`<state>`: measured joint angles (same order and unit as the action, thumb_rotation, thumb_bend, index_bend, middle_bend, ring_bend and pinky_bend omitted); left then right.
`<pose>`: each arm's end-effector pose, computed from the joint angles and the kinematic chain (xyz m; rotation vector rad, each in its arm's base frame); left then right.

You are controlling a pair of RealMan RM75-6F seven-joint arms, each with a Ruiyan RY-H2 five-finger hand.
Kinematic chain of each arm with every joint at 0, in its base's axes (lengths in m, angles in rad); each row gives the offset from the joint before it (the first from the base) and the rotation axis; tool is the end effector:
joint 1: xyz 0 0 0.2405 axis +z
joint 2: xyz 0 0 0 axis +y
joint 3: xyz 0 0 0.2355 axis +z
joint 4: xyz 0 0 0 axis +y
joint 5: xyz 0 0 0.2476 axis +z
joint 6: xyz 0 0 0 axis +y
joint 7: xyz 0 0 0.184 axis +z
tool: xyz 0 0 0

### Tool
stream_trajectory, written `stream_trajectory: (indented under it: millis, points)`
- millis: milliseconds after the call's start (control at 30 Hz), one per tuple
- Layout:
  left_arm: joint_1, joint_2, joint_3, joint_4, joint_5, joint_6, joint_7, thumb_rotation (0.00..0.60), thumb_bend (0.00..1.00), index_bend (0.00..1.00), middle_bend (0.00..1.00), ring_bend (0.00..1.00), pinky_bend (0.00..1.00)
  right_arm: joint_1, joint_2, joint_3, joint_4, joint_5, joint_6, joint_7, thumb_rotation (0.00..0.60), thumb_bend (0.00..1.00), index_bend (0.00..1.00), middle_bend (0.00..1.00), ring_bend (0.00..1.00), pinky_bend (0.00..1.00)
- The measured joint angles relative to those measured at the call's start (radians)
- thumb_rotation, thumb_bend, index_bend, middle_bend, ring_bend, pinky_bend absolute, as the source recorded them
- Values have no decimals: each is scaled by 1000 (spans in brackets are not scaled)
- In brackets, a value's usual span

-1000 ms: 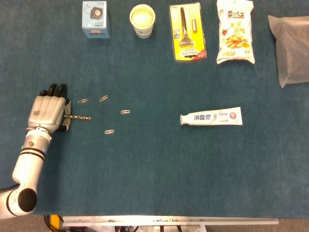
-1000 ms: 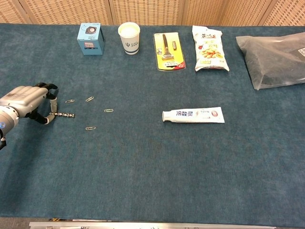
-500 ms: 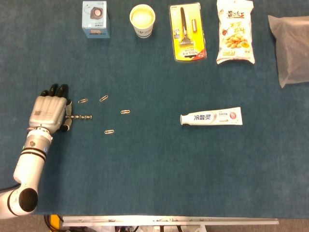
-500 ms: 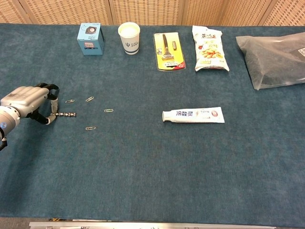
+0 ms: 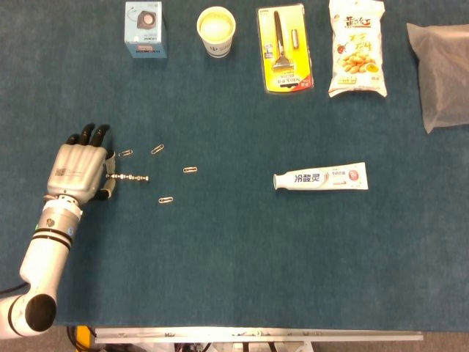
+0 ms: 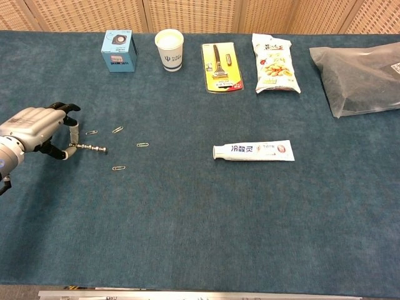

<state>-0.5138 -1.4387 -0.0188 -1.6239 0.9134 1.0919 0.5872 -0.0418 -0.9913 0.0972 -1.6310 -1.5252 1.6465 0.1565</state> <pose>-0.2459 0.2944 -0.0495 -1.7251 -1.0503 -0.4895 -0.3182 -0.1920 0.1865 1.2218 -0.8310 0.9996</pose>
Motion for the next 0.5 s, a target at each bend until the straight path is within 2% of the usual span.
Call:
stream_trajectory:
  millis: [500]
  points:
    - [5, 45, 27, -133, 86, 102, 116, 600, 375, 552, 91, 0, 154, -5, 4, -4, -4, -14, 14, 8, 600, 329, 248, 166, 137, 326]
